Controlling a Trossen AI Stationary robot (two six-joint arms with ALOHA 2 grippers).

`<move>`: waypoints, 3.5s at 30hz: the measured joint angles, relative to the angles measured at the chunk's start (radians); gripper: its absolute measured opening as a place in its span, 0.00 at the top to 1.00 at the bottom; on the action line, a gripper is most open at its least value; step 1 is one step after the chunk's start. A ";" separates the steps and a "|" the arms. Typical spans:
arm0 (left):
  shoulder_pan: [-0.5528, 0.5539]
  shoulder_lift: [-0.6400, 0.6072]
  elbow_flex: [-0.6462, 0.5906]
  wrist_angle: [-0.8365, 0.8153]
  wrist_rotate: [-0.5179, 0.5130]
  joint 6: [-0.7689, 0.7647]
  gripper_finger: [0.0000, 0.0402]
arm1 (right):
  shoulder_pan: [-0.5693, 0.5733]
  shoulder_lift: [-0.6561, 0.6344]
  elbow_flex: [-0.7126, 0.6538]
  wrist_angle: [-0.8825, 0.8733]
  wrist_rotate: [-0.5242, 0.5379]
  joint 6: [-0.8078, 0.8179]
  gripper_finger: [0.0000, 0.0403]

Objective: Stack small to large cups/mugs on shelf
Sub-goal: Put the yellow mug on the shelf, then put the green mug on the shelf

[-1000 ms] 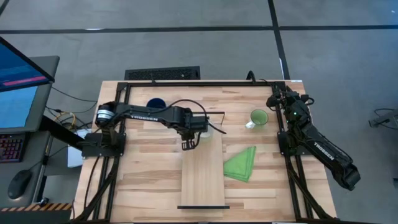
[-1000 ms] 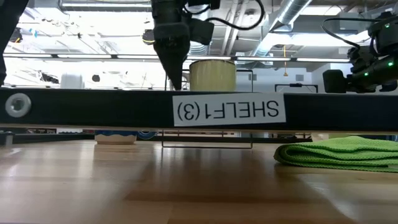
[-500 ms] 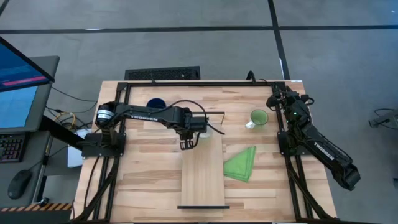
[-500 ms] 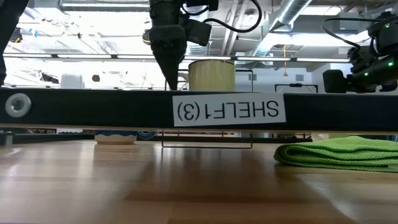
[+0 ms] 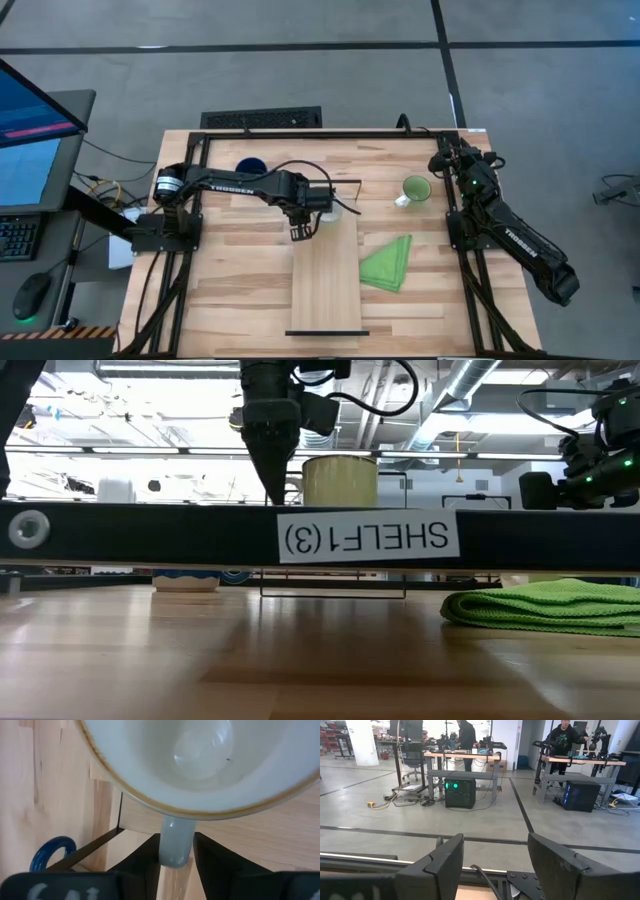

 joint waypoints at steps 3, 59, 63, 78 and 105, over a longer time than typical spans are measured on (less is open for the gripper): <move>0.000 0.000 0.002 -0.002 0.002 -0.002 0.74 | 0.000 0.000 0.000 0.000 0.000 0.000 0.39; -0.216 -1.019 -0.801 0.788 -0.530 0.021 0.74 | 0.000 0.005 0.000 0.007 0.000 0.000 0.39; -0.216 -1.129 -0.945 0.895 -0.528 0.083 0.74 | 0.000 0.005 0.000 0.008 0.000 0.000 0.39; -0.216 -1.313 -1.239 1.068 -0.531 0.155 0.74 | 0.000 0.005 0.000 0.025 0.000 -0.008 0.39; -0.215 -1.316 -1.403 1.168 -0.589 0.116 0.74 | 0.000 0.005 0.028 0.032 -0.008 0.036 0.39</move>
